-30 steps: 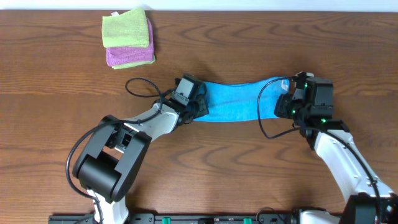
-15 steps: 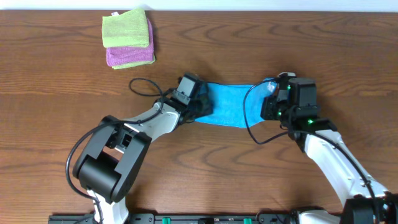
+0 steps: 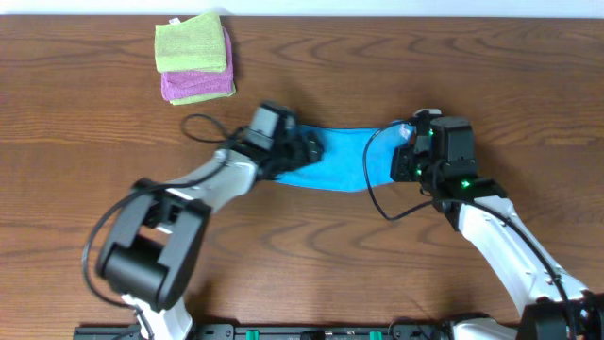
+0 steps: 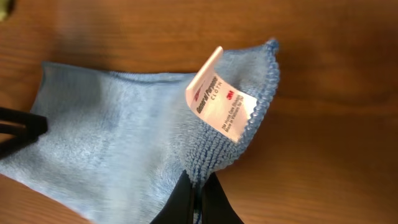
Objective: Fold the cloth
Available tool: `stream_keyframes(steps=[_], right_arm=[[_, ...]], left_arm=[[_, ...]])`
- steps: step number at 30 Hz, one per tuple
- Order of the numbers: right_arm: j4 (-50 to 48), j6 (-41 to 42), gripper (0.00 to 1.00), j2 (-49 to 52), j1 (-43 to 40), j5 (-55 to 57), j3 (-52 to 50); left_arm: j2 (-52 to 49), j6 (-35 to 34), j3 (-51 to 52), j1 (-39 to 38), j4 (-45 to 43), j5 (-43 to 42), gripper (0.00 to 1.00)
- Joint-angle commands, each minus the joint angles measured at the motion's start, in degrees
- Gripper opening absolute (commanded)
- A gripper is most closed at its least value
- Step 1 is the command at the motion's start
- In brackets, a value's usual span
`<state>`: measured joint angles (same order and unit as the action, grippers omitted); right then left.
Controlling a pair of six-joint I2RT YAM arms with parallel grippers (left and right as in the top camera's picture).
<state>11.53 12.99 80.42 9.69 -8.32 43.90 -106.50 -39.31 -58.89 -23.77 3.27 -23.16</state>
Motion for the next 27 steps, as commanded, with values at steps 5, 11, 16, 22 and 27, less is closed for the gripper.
stream_keyframes(steps=[5, 11, 16, 22, 27], right_arm=[[0.48, 0.31, 0.01, -0.28, 2.78, -0.68, 3.21], [0.7, 0.33, 0.01, -0.28, 2.78, -0.9, 3.21], [0.2, 2.1, 0.01, -0.28, 4.68, -2.67, 3.26], [-1.79, 3.98, 0.02, -0.28, 9.73, 0.42, 3.26], [-3.74, 5.11, 0.01, 0.57, 13.64, 4.24, 3.26]], left_arm=[[12.7, 2.03, 0.74, 7.74, 4.37, -3.96, 0.95], [15.26, 3.61, 0.74, 7.87, 5.42, -4.33, 0.95], [17.81, 6.88, 0.74, 11.15, 6.45, -4.33, 0.95], [25.4, 9.99, 0.74, 18.8, 11.76, -4.39, 0.95], [31.23, 13.55, 0.74, 23.54, 19.54, -4.35, 0.95]])
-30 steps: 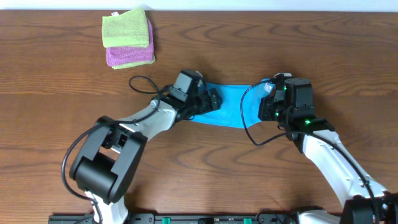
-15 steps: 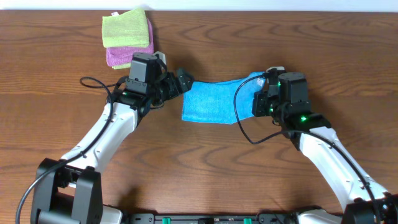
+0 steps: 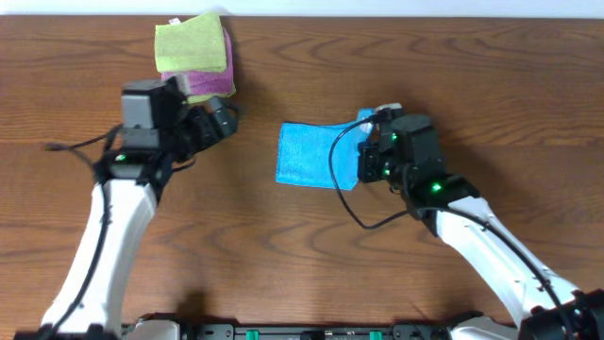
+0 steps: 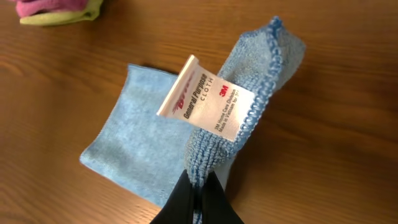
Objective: Fold the cloth
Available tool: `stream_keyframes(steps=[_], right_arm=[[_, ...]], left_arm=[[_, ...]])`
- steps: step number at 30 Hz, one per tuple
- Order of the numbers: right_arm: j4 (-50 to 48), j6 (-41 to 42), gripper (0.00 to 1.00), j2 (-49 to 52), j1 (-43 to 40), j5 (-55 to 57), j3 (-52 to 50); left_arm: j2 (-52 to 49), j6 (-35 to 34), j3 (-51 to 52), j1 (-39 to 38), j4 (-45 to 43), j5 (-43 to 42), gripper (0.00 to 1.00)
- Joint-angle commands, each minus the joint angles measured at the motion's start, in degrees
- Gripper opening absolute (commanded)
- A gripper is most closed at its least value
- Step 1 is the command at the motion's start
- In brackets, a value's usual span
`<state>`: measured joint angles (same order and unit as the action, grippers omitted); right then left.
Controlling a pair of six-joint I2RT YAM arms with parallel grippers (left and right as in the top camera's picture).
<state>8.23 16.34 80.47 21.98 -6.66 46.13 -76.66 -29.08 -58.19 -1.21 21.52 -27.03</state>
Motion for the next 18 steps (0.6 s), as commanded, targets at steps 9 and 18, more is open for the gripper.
stream_keyframes(steps=[9, 18], right_arm=[[-8.9, 6.27, 0.01, 8.52, 6.03, 2.82, 1.16], [-9.16, 8.92, 0.01, 10.01, 10.05, 3.91, 3.32]], left_arm=[[4.72, 5.6, 0.04, 2.05, 9.18, -0.44, 0.95], [4.72, 6.21, 0.04, 2.05, 9.57, 0.63, 0.95]])
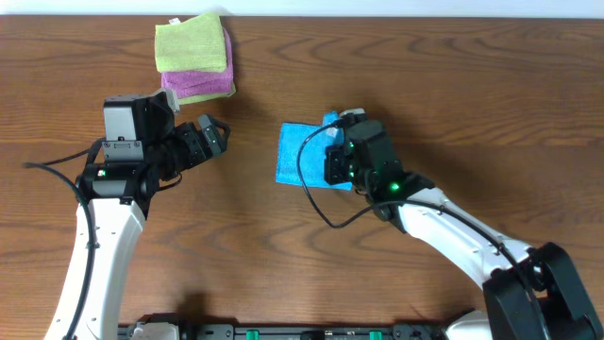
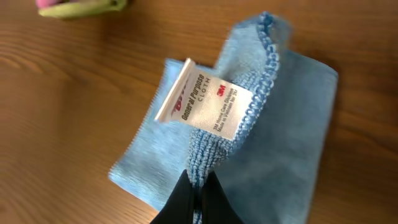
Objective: Fold the cloth
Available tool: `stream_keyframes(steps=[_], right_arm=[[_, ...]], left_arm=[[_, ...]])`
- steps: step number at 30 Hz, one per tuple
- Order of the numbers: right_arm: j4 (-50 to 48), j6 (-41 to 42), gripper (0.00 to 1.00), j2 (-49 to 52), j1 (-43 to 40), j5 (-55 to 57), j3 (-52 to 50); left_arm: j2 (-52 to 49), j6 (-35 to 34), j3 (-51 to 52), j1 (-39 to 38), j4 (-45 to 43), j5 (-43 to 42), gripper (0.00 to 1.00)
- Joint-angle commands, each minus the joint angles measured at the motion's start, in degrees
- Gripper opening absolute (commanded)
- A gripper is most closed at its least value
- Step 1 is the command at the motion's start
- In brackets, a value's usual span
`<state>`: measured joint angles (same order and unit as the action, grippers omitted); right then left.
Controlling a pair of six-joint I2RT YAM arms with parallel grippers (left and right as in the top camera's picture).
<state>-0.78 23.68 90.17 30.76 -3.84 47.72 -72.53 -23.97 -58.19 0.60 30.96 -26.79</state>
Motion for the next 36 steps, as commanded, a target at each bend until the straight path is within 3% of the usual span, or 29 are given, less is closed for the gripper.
stream_keyframes(steps=[1, 6, 7, 8, 9, 10, 20, 24, 27, 31, 36], right_arm=[[-0.28, 1.57, 0.01, 0.5, 1.6, 1.14, 1.81], [-0.66, 1.57, 0.02, 2.21, 2.51, 2.14, 1.81], [-0.98, 1.6, 0.12, 2.47, 2.67, 2.12, 1.81], [-1.86, 1.64, 0.41, 2.8, 2.91, 1.97, 1.81], [-2.67, 1.62, 0.87, 2.86, 3.21, 1.9, 1.81], [-3.23, 1.62, 0.99, 2.86, 3.41, 1.92, 1.81], [-4.28, 3.13, 0.99, 2.78, 4.09, 2.38, 2.73], [3.89, 3.34, 0.99, 2.56, 3.93, 5.18, 6.05], [16.09, 12.72, 0.99, 2.56, 3.61, 5.11, 8.5], [25.35, 27.28, 0.99, 2.56, 3.82, 6.29, 8.52], [24.41, 29.22, 0.99, 2.58, 3.69, 8.35, 8.52]], left_arm=[[0.59, 1.07, 0.04, 0.24, 0.17, 0.37, 0.95], [0.59, 1.07, 0.04, 0.24, 0.72, 0.35, 0.95], [0.59, 1.07, 0.04, 0.24, 0.79, 0.35, 0.95], [0.59, 1.07, 0.04, 0.24, 0.94, 0.35, 0.95], [0.59, 1.09, 0.04, 0.24, 0.96, 0.37, 0.95], [0.59, 1.09, 0.04, 0.24, 0.96, 0.37, 0.95], [0.55, 1.31, 0.07, 0.07, 1.95, 0.26, 0.95], [0.2, 3.08, 0.39, -0.98, 6.03, -0.83, 0.95], [-0.33, 3.37, 0.66, -2.21, 7.89, -1.03, 0.95], [-0.57, 3.43, 0.72, -4.13, 7.32, -6.03, 0.95], [-2.25, 5.86, 0.81, -9.75, 6.36, -5.55, 0.95]])
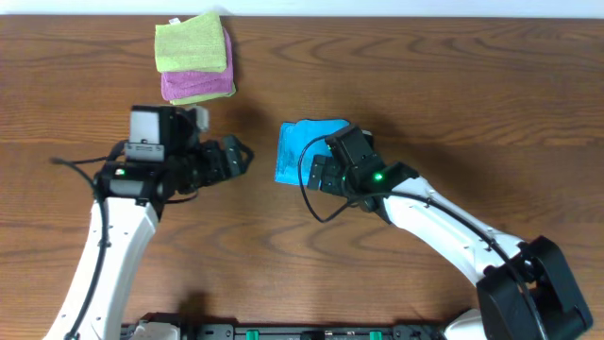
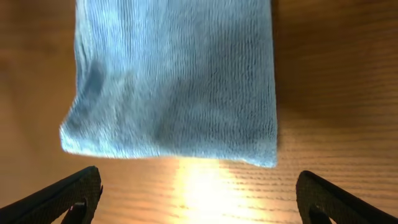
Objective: Fold the cloth
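Observation:
The blue cloth [image 1: 302,146] lies folded flat on the wooden table near its middle; the right wrist view shows it as a smooth rectangle [image 2: 177,74] with no tag showing. My right gripper [image 1: 319,175] sits at the cloth's near right edge, open wide, its two fingertips [image 2: 74,196] apart over bare wood with nothing between them. To the left of the cloth, clear of it, my left gripper [image 1: 238,156] points right with its fingers spread and empty.
A stack of folded cloths, green on top [image 1: 192,42] and pink beneath [image 1: 196,83], rests at the back left. The wooden table [image 1: 472,85] stretches bare to the right and front.
My right gripper has let go of the cloth's tagged corner and stands open just behind the folded cloth. The cloth lies flat, doubled over. My left arm has shifted right, nearer the cloth.
Both grippers held the blue cloth stretched between them. Then the left gripper was off it near the stack while the right, shut on the tagged corner, was over the cloth's right edge, then further left. Now the cloth lies folded and released.

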Available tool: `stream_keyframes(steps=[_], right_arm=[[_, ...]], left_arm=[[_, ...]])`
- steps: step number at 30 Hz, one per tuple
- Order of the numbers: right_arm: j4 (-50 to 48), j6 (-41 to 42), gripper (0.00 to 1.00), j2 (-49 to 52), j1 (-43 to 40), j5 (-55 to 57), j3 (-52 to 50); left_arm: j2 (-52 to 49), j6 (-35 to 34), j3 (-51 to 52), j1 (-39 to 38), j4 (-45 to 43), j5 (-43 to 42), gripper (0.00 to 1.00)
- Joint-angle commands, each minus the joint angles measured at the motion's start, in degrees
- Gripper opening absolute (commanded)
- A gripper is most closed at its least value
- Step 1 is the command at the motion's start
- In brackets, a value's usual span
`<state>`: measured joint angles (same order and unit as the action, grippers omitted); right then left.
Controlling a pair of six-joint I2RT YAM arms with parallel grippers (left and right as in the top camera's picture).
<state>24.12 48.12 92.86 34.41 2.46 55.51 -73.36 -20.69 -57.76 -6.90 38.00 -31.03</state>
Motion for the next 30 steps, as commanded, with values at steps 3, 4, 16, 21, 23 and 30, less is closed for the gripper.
stream_keyframes(steps=[3, 4, 16, 21, 23, 30], right_arm=[[-0.26, 4.81, 0.99, 0.07, 0.11, 6.95, 0.74], [-0.13, 4.74, 0.99, 0.07, 0.11, 10.14, 0.74], [12.98, -28.11, 0.99, -14.99, -7.28, 7.93, 0.9], [21.66, -34.12, 0.99, -30.01, -7.34, 7.17, -0.17], [22.51, -34.77, 0.99, -36.2, -7.34, 6.27, -2.32], [25.31, -33.35, 0.99, -66.36, -7.37, 2.6, -14.91]], left_arm=[[-4.33, 4.15, 0.37, -6.45, -5.25, -3.3, 0.95], [-5.53, 4.46, 0.37, -7.74, -7.13, -4.74, 0.95], [-17.92, 1.25, 0.37, -18.82, -26.56, -2.47, 0.95], [-20.65, -0.31, 0.37, -20.83, -31.89, 0.09, 0.95], [-21.42, -0.63, 0.37, -21.24, -32.59, 2.82, 0.95], [-22.03, -1.86, 0.37, -21.64, -32.46, 9.42, 0.95]])
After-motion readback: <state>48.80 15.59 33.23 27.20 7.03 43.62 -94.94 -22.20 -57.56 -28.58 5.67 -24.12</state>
